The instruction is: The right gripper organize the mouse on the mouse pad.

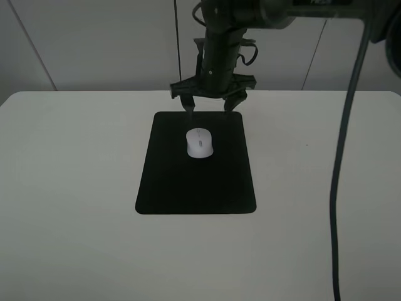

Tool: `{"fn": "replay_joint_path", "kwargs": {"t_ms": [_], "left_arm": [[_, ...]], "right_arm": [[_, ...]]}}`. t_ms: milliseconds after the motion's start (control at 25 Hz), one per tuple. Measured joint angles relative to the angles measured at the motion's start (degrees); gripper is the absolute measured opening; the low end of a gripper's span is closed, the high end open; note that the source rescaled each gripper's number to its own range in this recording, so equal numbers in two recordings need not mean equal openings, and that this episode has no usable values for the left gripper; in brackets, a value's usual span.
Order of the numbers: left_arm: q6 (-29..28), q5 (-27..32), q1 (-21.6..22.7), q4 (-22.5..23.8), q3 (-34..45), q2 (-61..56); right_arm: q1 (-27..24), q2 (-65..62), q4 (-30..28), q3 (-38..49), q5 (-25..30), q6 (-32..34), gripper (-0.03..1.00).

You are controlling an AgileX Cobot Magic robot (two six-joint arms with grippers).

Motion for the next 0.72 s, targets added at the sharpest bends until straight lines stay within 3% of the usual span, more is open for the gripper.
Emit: {"fn": "replay_joint_path", "kwargs": {"t_ms": [400,720], "left_arm": [[0.0,0.0,0.0,0.0,0.0,0.0],[0.0,0.0,0.0,0.0,0.0,0.0]], "right_arm": [[-8.7,-8.5,0.7,9.0,2.0,-3.9,0.76],[-19.3,-21.6,0.7,27.6,-5.1,-5.0,0.76]]}}
